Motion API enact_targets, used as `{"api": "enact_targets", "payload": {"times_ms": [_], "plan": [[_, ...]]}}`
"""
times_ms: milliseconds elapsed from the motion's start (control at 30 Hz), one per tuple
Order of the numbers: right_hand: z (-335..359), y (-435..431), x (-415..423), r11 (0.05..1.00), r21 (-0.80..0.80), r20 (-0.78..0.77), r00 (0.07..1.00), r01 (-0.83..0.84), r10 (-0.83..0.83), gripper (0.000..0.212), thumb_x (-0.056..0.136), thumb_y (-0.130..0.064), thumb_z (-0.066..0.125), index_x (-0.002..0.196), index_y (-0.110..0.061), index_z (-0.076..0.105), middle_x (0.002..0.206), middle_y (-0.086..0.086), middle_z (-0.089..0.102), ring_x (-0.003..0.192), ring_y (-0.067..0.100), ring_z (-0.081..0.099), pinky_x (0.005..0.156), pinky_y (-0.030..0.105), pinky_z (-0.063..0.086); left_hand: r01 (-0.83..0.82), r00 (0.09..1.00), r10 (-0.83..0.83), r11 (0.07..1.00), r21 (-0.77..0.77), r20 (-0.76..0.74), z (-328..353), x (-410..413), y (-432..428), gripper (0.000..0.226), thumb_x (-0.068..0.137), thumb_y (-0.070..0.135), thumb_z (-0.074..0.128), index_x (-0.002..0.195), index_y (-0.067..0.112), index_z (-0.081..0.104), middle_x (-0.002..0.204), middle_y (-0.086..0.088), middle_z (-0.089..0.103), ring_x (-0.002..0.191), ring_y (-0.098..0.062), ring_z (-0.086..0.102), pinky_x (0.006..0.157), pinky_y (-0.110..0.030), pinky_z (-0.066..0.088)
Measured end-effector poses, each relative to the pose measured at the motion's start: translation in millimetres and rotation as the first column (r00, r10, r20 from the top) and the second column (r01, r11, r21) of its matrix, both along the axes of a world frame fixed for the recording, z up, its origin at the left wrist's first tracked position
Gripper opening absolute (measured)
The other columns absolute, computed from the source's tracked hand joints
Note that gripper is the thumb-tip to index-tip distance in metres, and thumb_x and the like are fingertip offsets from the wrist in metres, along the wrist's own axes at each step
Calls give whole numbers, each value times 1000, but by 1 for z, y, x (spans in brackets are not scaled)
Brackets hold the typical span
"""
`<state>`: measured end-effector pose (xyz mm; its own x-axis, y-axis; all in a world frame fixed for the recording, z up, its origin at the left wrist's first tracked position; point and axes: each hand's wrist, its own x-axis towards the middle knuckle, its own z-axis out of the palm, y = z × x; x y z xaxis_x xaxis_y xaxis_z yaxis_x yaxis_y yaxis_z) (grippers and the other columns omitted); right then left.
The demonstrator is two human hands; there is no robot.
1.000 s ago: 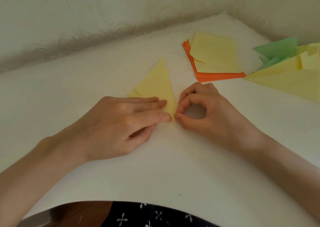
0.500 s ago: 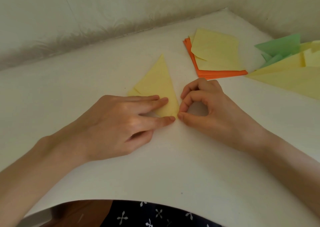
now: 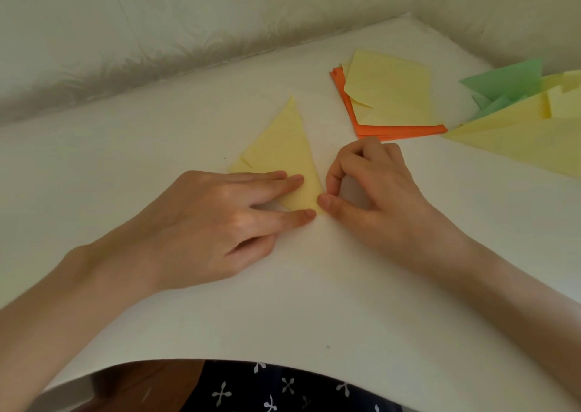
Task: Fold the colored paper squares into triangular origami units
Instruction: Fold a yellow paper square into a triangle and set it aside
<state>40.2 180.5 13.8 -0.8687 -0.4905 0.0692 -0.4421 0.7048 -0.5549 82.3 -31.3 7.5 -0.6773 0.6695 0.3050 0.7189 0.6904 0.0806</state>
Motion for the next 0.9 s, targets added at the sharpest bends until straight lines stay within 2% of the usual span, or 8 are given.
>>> {"api": "enact_targets", "payload": {"times_ms": [200, 333, 467, 633, 700, 767, 833, 900], "plan": [[-3, 0, 2, 999, 3, -71, 996, -44, 44, 13, 83, -30, 55, 81, -28, 42, 99, -7, 40, 92, 12, 30, 80, 29, 30, 1, 1000, -1, 1000, 17, 14, 0, -1, -2, 36, 89, 24, 44, 115, 29, 69, 127, -2, 62, 111, -18, 62, 75, -36, 59], [-6, -1, 3, 998, 13, -98, 993, -57, 58, 11, 79, -28, 50, 80, -28, 39, 96, -8, 39, 89, 12, 30, 77, 29, 28, 9, 999, -10, 1000, 25, 31, 1, -1, -2, 37, 88, 22, 43, 111, 27, 71, 125, -2, 63, 111, -18, 62, 68, -38, 60], [-4, 0, 2, 998, -12, -81, 995, -59, 58, 12, 80, -29, 52, 79, -27, 40, 96, -9, 38, 90, 11, 29, 79, 29, 28, 13, 997, -16, 999, 40, 75, 5, 0, -5, 39, 86, 23, 43, 114, 25, 69, 128, -3, 61, 115, -17, 60, 76, -39, 59], [0, 1, 2, 998, -37, -27, 998, -50, 49, 23, 86, -19, 63, 79, -25, 43, 93, -10, 38, 94, 12, 31, 84, 29, 30, -14, 998, 17, 998, -58, 59, 5, -1, 1, 42, 87, 26, 40, 119, 28, 66, 121, -7, 62, 98, -24, 61, 54, -37, 54], [1, 1, 2, 998, -40, -21, 999, -51, 50, 23, 86, -18, 64, 78, -25, 43, 89, -16, 36, 97, 13, 33, 86, 31, 31, -3, 998, 5, 999, -42, 63, 6, -1, 0, 41, 85, 25, 41, 117, 28, 68, 121, -6, 63, 100, -23, 60, 57, -37, 55], [1, 1, 3, 998, -44, -26, 998, -54, 53, 23, 85, -18, 64, 77, -24, 44, 88, -20, 34, 98, 15, 35, 87, 32, 33, 18, 999, -17, 1000, -18, 46, 7, 0, -4, 41, 84, 27, 41, 113, 28, 70, 124, -5, 63, 106, -22, 61, 69, -39, 58], [0, 1, 3, 997, -51, -36, 998, -54, 52, 22, 85, -18, 65, 77, -24, 44, 89, -15, 37, 98, 15, 35, 87, 34, 34, 16, 997, -18, 999, 36, 69, 5, 1, -7, 40, 84, 29, 41, 111, 30, 70, 127, 1, 62, 113, -16, 60, 82, -36, 56], [0, 2, 3, 997, -46, -35, 998, -55, 53, 22, 85, -18, 65, 77, -23, 45, 92, -9, 40, 98, 13, 35, 87, 34, 34, -49, 984, 17, 982, 180, 175, 3, -2, -10, 38, 85, 31, 41, 107, 31, 71, 126, 9, 61, 116, -7, 55, 89, -31, 50]]}}
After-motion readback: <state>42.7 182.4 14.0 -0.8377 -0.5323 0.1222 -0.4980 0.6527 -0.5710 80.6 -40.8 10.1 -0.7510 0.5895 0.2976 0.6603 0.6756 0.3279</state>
